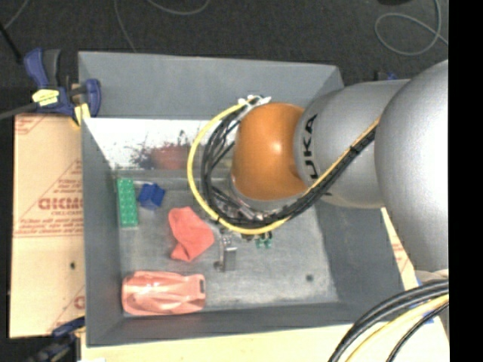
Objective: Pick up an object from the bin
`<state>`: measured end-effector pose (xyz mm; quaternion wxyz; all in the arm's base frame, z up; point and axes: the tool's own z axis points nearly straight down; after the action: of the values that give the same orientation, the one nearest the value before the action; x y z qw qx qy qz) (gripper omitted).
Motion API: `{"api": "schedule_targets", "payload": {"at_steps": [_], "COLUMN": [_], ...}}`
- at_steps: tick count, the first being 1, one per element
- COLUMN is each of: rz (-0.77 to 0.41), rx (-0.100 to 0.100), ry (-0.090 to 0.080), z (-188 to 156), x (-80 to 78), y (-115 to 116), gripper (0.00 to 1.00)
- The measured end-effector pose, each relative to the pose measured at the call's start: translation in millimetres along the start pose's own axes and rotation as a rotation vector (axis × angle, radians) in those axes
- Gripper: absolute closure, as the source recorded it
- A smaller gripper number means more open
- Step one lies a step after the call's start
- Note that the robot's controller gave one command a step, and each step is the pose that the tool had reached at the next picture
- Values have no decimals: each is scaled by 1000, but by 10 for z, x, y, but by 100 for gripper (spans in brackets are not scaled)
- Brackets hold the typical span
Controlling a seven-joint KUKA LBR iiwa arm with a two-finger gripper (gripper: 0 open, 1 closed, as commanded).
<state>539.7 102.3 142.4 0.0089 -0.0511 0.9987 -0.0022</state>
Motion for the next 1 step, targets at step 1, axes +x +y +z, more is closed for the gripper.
{"api": "schedule_targets", "payload": {"at_steps": [1], "rz": [-199], "rx": [-1], "ry": [-4], "z": [366], "x": [-167], "y": [265], "gripper": [0]}}
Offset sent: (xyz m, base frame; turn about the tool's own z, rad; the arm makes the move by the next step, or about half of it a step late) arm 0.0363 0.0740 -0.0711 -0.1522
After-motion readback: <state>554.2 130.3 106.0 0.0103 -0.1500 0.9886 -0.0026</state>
